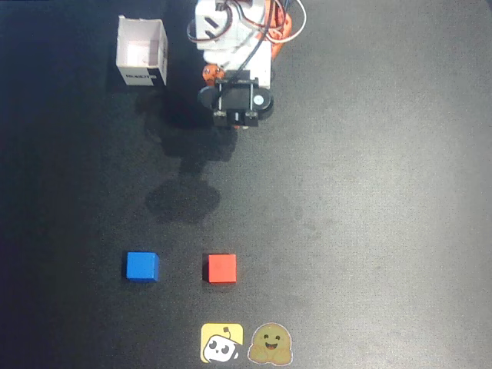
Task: Put the red cube on top of the blue cube.
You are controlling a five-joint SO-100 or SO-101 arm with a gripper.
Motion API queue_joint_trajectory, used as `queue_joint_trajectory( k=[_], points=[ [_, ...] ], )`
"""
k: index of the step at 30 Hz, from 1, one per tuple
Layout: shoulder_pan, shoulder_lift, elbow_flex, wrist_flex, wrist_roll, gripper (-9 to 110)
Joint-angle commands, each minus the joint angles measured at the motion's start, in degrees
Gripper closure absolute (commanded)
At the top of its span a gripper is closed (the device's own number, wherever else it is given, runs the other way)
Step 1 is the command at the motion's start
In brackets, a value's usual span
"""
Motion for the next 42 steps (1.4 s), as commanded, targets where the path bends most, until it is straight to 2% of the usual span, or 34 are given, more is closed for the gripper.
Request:
queue_joint_trajectory(
  k=[1,38,42],
  points=[
    [0.00,0.62,-0.18,-0.09,0.26,101],
    [-0.09,0.62,-1.14,-0.35,-0.88,101],
    [-0.09,-6.50,-5.19,-2.90,-0.97,101]
  ],
)
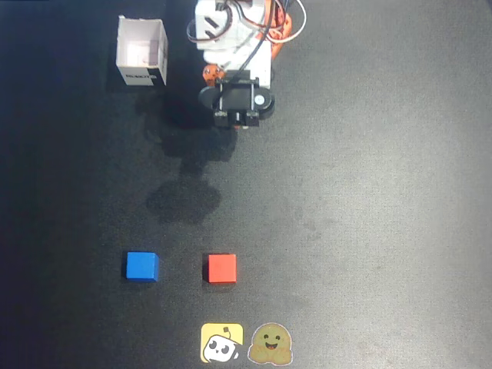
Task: Put the red cube on top of the blue cube.
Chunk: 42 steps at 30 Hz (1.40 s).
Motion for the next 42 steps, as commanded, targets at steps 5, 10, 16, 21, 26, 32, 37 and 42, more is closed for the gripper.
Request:
queue_joint_trajectory(
  k=[5,10,16,21,26,32,37,42],
  points=[
    [0.26,-27.69,-19.42,-3.25,-0.35,101],
    [0.44,-37.00,-28.65,-1.67,0.18,100],
    [0.44,-46.14,-37.79,-1.41,1.41,97],
    [0.44,-52.82,-44.74,-0.79,1.67,96],
    [0.53,-57.57,-49.48,-0.70,1.76,96],
    [0.62,-62.14,-54.05,-0.70,2.20,96],
    [0.62,-65.83,-58.01,-0.53,2.81,95],
    [0.53,-70.14,-62.84,-0.35,2.55,88]
  ],
)
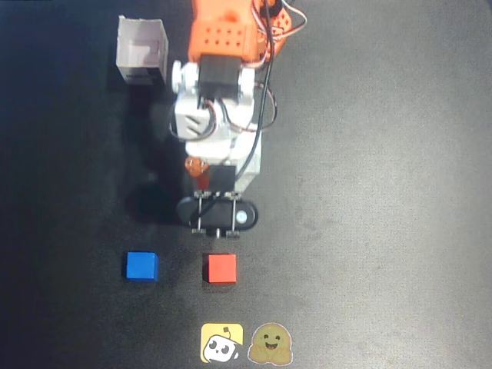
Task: Put the red cube on top of the blue cube.
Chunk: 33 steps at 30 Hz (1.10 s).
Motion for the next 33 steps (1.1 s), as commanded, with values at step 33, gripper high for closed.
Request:
queue_joint_trajectory(
  k=[33],
  points=[
    [-1.93,-32.34,-34.63,-0.44,3.69,74]
  ],
)
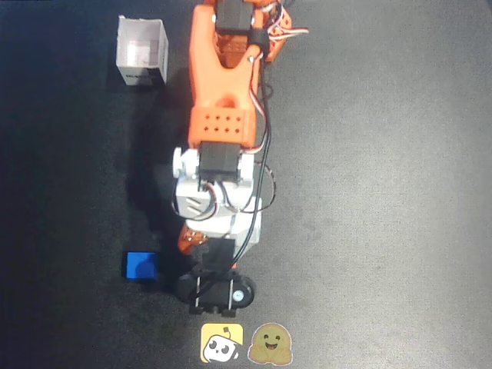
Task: Put the red cube on top of the blue cube.
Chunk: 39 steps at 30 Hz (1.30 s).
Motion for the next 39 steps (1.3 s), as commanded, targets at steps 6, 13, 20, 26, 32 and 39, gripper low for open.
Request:
queue_joint_trajectory(
  k=[6,13,20,26,32,39],
  points=[
    [-1.58,-4.75,-8.35,-0.70,2.46,74],
    [-2.46,-9.40,-12.66,-0.70,4.13,74],
    [-2.64,-10.90,-12.74,-1.05,4.66,74],
    [-2.64,-12.22,-12.13,-1.23,5.10,74],
    [-2.64,-13.10,-8.96,-2.99,6.33,74],
    [-2.64,-13.10,-4.75,-5.71,6.59,75]
  ],
)
